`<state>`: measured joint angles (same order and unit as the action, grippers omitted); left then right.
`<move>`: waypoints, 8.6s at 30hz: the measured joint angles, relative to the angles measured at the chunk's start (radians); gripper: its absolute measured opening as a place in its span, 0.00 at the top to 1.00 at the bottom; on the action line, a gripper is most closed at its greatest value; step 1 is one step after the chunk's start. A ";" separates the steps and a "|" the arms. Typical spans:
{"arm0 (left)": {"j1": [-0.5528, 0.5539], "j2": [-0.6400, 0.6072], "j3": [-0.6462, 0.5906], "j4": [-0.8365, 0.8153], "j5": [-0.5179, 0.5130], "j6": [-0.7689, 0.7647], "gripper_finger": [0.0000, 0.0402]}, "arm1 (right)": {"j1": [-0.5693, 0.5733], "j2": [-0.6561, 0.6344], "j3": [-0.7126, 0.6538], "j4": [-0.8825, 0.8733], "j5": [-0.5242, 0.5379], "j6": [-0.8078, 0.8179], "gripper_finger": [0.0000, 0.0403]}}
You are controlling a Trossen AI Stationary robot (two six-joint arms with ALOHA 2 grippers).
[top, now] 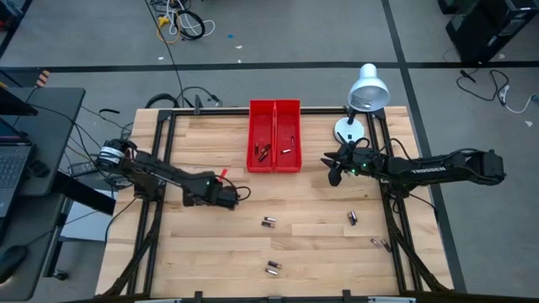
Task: Sort batteries
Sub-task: Put the silver battery into the right red bin
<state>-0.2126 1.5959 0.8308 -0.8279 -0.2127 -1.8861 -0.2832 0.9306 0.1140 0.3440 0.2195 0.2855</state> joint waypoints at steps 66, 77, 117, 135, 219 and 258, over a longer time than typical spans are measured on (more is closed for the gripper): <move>0.457 0.242 0.439 0.991 -0.257 1.355 0.86 | 0.000 0.000 0.000 0.036 0.007 -0.002 0.71; 0.488 0.247 0.439 0.998 -0.104 1.362 0.62 | 0.000 0.000 0.000 0.036 0.008 -0.008 0.71; 0.602 -0.052 0.439 -0.053 -0.520 1.064 0.57 | 0.000 0.000 0.000 0.044 0.008 0.000 0.71; 0.899 -0.050 0.047 0.694 -0.326 1.075 0.57 | 0.000 0.000 0.000 0.054 0.008 0.000 0.71; 0.955 0.341 0.235 0.755 -0.228 1.283 0.57 | 0.000 0.000 0.000 0.036 -0.040 0.115 0.71; 0.711 -0.199 0.193 -0.227 -0.090 1.684 0.57 | 0.003 0.000 0.000 0.020 -0.048 0.139 0.71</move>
<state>0.4984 1.3972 1.0240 -1.0547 -0.3029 -0.2016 -0.2807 0.9302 0.1143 0.3637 0.1716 0.4244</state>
